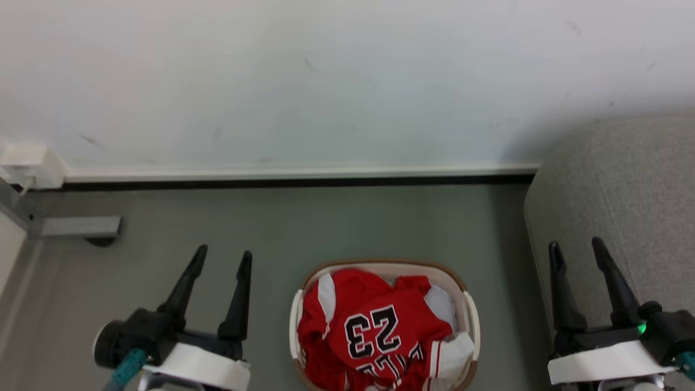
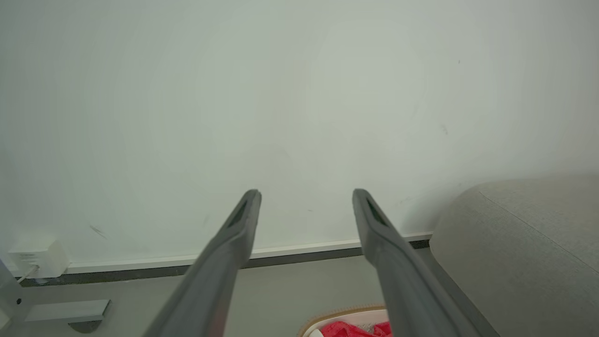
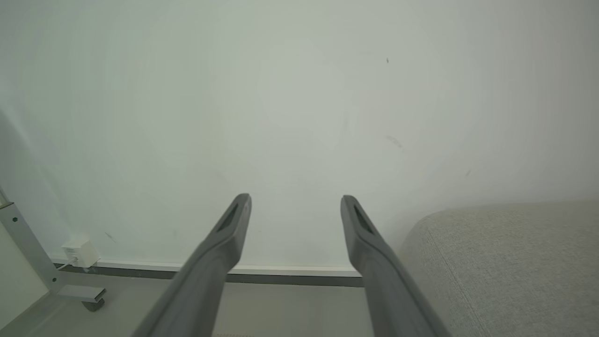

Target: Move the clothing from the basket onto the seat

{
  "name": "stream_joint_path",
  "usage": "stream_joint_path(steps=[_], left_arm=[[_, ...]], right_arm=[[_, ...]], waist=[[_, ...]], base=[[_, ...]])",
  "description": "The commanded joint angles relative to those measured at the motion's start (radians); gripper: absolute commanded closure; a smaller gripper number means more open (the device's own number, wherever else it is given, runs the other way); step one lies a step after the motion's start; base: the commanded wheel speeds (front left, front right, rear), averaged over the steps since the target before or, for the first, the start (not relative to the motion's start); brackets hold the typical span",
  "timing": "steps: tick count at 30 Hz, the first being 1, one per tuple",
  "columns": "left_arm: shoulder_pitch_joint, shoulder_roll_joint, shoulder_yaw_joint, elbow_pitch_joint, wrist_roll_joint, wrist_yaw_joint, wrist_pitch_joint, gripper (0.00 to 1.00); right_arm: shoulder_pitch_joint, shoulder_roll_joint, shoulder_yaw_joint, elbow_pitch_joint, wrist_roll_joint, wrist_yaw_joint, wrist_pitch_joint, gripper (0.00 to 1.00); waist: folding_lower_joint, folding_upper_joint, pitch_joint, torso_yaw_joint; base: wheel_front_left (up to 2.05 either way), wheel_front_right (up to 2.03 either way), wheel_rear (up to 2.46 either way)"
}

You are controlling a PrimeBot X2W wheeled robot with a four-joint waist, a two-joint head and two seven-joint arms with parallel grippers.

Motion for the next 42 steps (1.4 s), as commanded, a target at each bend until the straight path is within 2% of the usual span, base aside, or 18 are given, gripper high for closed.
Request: stream_joint_path(steps=[1, 6, 12, 20, 27, 35, 42], left_arm=[[-0.027, 0.011, -0.009, 0.012, -0.013, 0.002, -0.001, 0.00], [-0.118, 0.041, -0.075, 0.087, -0.053, 0.002, -0.001, 0.00], [-0.276, 0.083, -0.172, 0.304, -0.101, 0.002, 0.007, 0.00], [-0.481, 0.130, -0.339, 0.548, -0.207, 0.002, 0.103, 0.00], [-0.617, 0.154, -0.489, 0.687, -0.304, 0.002, 0.173, 0.00], [-0.758, 0.180, -0.631, 0.832, -0.326, 0.002, 0.242, 0.00], [-0.851, 0.188, -0.681, 0.972, -0.315, 0.002, 0.288, 0.00]], right_arm=[[-0.024, 0.000, -0.006, -0.011, -0.014, -0.002, 0.000, 0.00], [-0.086, 0.000, -0.029, -0.044, 0.008, -0.002, 0.001, 0.00], [-0.167, -0.001, -0.063, -0.086, 0.015, -0.002, 0.000, 0.00], [-0.246, -0.001, -0.108, -0.149, 0.062, -0.002, 0.001, 0.00], [-0.293, 0.000, -0.110, -0.212, 0.103, -0.002, 0.000, 0.00], [-0.338, 0.000, -0.091, -0.258, 0.158, -0.002, 0.000, 0.00], [-0.362, 0.000, -0.047, -0.288, 0.192, -0.002, 0.001, 0.00]], waist=[[-0.0001, 0.0000, 0.064, -0.023], [-0.0001, 0.0000, 0.176, -0.052], [-0.0001, 0.0000, 0.316, -0.095], [-0.0001, 0.0000, 0.457, -0.167], [-0.0001, 0.0000, 0.559, -0.229], [-0.0001, 0.0000, 0.669, -0.292], [-0.0001, 0.0000, 0.736, -0.338]], base=[[0.00, 0.00, 0.00], [0.00, 0.00, 0.00], [0.00, 0.00, 0.00], [0.00, 0.00, 0.00], [0.00, 0.00, 0.00], [0.00, 0.00, 0.00], [0.00, 0.00, 0.00]])
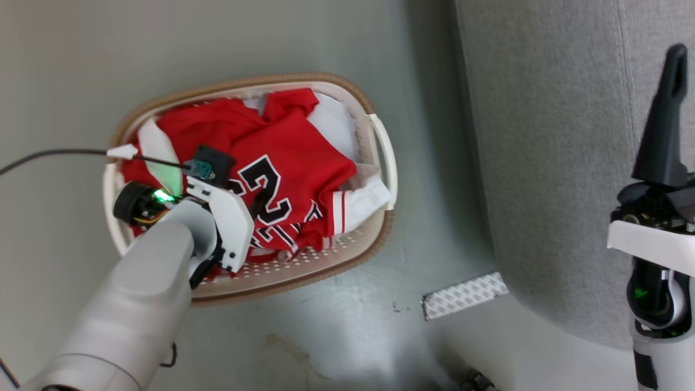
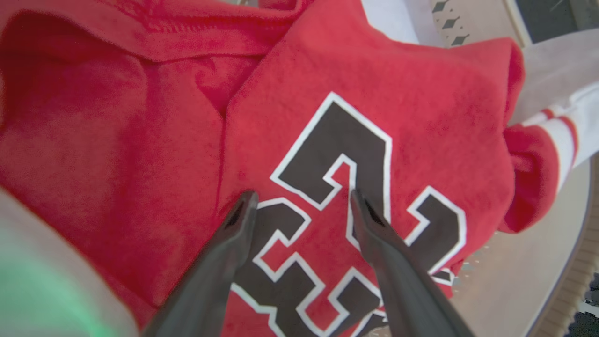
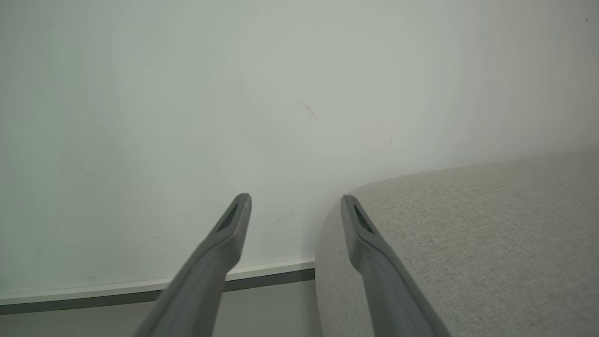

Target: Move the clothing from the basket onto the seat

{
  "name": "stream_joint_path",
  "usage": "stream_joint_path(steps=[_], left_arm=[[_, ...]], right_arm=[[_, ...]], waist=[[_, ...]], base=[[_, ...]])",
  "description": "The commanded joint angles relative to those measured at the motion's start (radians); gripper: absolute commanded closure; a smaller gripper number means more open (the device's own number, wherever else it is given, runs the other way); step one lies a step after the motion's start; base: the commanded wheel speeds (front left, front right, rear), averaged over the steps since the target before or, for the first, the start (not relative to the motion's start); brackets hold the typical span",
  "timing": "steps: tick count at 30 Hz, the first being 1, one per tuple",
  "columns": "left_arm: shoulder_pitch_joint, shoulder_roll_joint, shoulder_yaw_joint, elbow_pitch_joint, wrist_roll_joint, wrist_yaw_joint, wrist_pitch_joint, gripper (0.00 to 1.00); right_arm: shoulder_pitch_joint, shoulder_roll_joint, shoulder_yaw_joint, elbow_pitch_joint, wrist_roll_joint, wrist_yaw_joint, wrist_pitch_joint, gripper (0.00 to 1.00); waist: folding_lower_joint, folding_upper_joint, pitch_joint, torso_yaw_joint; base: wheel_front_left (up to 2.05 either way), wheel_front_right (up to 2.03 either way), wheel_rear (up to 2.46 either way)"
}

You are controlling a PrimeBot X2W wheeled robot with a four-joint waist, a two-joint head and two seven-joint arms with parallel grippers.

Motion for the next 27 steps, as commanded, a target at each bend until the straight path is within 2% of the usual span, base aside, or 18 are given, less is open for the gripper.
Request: stream_joint_path(steps=[1, 10, 11, 12, 19, 27], left_arm=[[-0.017, 0.015, -0.008, 0.040, 0.003, 0.002, 0.009, 0.00], [-0.031, 0.017, -0.102, 0.111, -0.027, 0.002, 0.091, 0.00], [-0.029, 0.018, -0.112, 0.111, -0.032, 0.002, 0.095, 0.65], [-0.028, 0.018, -0.122, 0.105, -0.034, 0.002, 0.090, 1.00], [-0.026, 0.016, -0.173, 0.073, -0.093, 0.002, 0.046, 1.00], [0.032, -0.027, -0.211, 0.040, -0.163, 0.002, -0.051, 1.00]], right_arm=[[-0.018, 0.001, 0.017, -0.008, 0.015, -0.002, 0.000, 0.00], [-0.007, 0.001, 0.042, -0.002, 0.055, -0.002, 0.000, 0.00], [-0.007, 0.001, 0.043, 0.001, 0.057, -0.002, 0.000, 0.00], [-0.008, 0.001, 0.044, 0.003, 0.059, -0.002, 0.000, 0.00], [-0.016, 0.001, 0.036, 0.018, 0.041, -0.002, 0.000, 0.00], [0.009, 0.001, 0.028, 0.045, -0.012, -0.002, 0.001, 0.00]], waist=[[-0.0001, 0.0000, 0.038, -0.038], [-0.0001, 0.0000, 0.063, -0.081], [-0.0001, 0.0000, 0.062, -0.083], [-0.0001, 0.0000, 0.060, -0.084], [-0.0001, 0.0000, 0.019, -0.064], [-0.0001, 0.0000, -0.131, -0.004]], base=[[0.00, 0.00, 0.00], [0.00, 0.00, 0.00], [0.00, 0.00, 0.00], [0.00, 0.00, 0.00], [0.00, 0.00, 0.00], [0.00, 0.00, 0.00]])
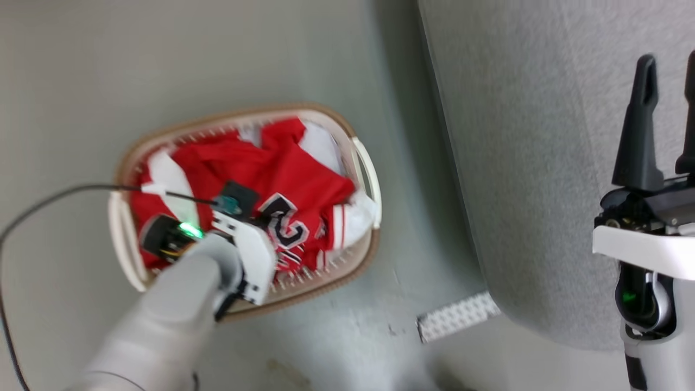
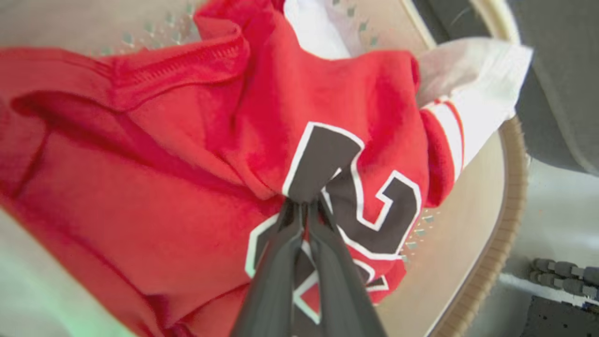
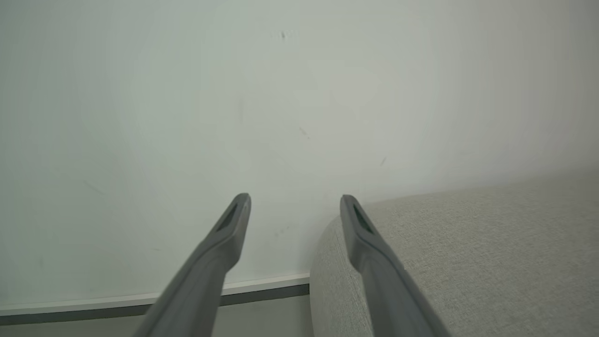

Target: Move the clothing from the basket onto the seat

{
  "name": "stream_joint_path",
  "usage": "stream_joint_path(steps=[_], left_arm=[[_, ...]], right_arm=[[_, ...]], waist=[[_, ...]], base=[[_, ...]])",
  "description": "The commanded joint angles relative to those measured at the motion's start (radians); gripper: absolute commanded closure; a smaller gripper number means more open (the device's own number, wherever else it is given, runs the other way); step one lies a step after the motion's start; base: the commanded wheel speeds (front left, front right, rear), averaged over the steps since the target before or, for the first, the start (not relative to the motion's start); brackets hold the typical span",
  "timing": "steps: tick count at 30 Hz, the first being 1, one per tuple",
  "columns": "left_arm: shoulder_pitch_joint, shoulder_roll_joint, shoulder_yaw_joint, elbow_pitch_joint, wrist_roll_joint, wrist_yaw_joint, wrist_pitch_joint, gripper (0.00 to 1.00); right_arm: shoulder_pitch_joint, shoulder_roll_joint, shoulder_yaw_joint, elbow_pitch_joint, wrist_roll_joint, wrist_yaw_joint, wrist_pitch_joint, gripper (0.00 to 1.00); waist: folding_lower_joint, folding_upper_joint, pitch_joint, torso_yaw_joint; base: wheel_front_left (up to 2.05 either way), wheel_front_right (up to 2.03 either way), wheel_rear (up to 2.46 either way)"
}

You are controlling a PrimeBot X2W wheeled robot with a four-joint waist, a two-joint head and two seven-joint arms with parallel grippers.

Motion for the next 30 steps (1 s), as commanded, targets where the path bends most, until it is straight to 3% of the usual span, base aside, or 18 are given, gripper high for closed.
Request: stream_joint_path(steps=[1, 7, 17, 21, 30], left_arm=[[0.030, -0.019, -0.006, -0.017, -0.035, 0.001, -0.046, 1.00], [0.096, -0.064, -0.023, -0.063, -0.117, 0.001, -0.152, 1.00], [0.195, -0.081, -0.034, -0.145, -0.200, 0.002, -0.231, 1.00], [0.229, -0.071, -0.004, -0.200, -0.203, 0.002, -0.238, 1.00], [0.299, -0.033, 0.135, -0.453, -0.146, 0.047, -0.238, 1.00]], right_arm=[[0.029, -0.001, -0.006, 0.017, -0.027, -0.002, 0.001, 0.00], [0.083, -0.001, -0.010, 0.060, -0.083, -0.002, 0.001, 0.00], [0.187, -0.006, -0.001, 0.123, -0.121, -0.002, 0.000, 0.00], [0.230, -0.021, 0.013, 0.144, -0.106, -0.002, 0.000, 0.00], [0.311, -0.033, 0.058, 0.173, -0.069, -0.002, 0.001, 0.00]], waist=[[0.0000, 0.0000, -0.121, 0.062], [0.0000, 0.0000, -0.296, 0.141], [0.0000, 0.0000, -0.521, 0.226], [0.0000, 0.0000, -0.604, 0.247], [0.0000, 0.0000, -0.719, 0.281]], base=[[0.00, 0.00, 0.00], [0.00, 0.00, 0.00], [0.00, 0.00, 0.00], [0.00, 0.00, 0.00], [0.00, 0.00, 0.00]])
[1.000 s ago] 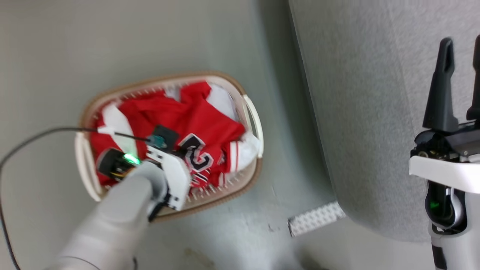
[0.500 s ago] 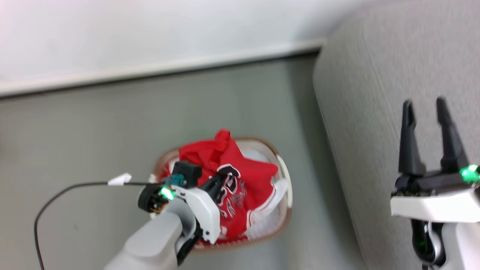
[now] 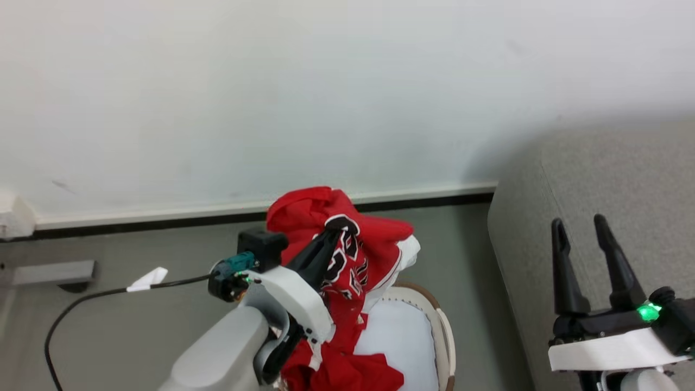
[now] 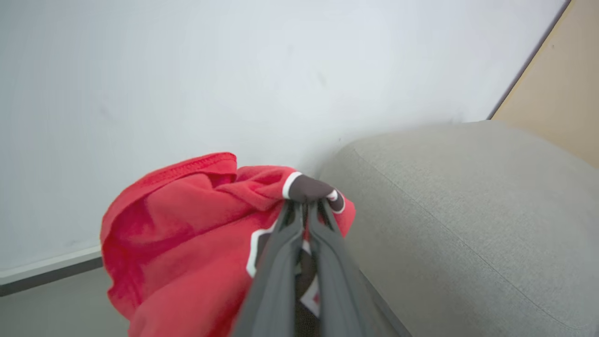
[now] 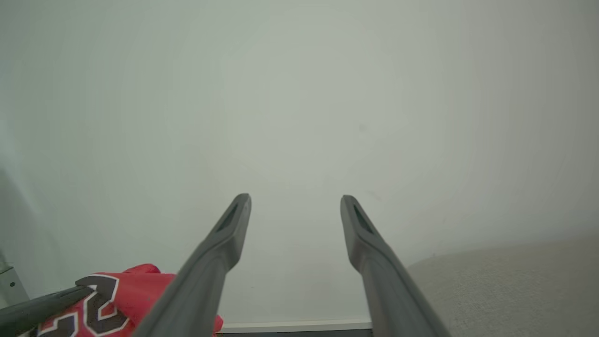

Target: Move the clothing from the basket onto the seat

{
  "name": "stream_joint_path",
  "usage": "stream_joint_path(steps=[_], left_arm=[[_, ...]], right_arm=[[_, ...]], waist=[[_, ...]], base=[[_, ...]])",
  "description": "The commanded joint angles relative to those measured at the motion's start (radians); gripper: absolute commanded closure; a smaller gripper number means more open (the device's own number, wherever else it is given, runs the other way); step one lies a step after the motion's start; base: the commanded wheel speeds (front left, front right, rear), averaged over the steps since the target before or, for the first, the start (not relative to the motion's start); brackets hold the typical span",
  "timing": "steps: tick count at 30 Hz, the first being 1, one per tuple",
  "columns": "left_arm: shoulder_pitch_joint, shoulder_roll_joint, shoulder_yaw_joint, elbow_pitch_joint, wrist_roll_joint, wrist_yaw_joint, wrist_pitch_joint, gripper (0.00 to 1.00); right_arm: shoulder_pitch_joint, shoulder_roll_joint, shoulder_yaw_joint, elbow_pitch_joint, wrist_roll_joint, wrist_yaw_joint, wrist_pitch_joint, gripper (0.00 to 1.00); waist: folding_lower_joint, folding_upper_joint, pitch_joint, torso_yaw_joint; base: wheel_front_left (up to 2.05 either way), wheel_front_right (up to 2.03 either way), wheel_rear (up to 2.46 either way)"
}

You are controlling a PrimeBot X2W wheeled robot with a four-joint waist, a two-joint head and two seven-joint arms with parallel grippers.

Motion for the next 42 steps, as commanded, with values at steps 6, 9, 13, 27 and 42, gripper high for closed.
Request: stream_joint_path(steps=[6, 9, 13, 27, 42], left_arm=[[-0.023, 0.045, 0.027, -0.139, 0.028, 0.035, 0.009, 1.00], [-0.041, 0.067, 0.036, -0.217, 0.038, 0.064, 0.033, 1.00], [-0.041, 0.088, 0.055, -0.308, 0.017, 0.093, 0.070, 1.00], [-0.033, 0.103, 0.058, -0.392, -0.006, 0.126, 0.120, 1.00], [-0.030, -0.010, -0.038, -0.368, -0.006, 0.085, 0.123, 1.00]], right_arm=[[0.041, 0.003, 0.039, 0.014, 0.025, -0.002, 0.001, 0.00], [0.049, 0.002, 0.070, 0.014, 0.035, -0.002, 0.001, 0.00], [0.045, -0.002, 0.101, 0.007, 0.046, -0.002, 0.001, 0.00], [-0.027, -0.022, 0.402, 0.054, 0.058, -0.002, 0.001, 0.00], [-0.234, 0.027, 0.488, 0.422, 0.060, -0.002, 0.001, 0.00]], waist=[[0.0004, -0.0001, -0.062, 0.026], [0.0004, -0.0001, -0.070, 0.028], [0.0004, -0.0001, -0.073, 0.027], [0.0004, -0.0001, -0.070, 0.028], [0.0004, -0.0001, -0.079, 0.169]], base=[[0.00, 0.00, 0.00], [0.00, 0.00, 0.00], [0.00, 0.00, 0.00], [0.00, 0.00, 0.00], [0.00, 0.00, 0.00]])
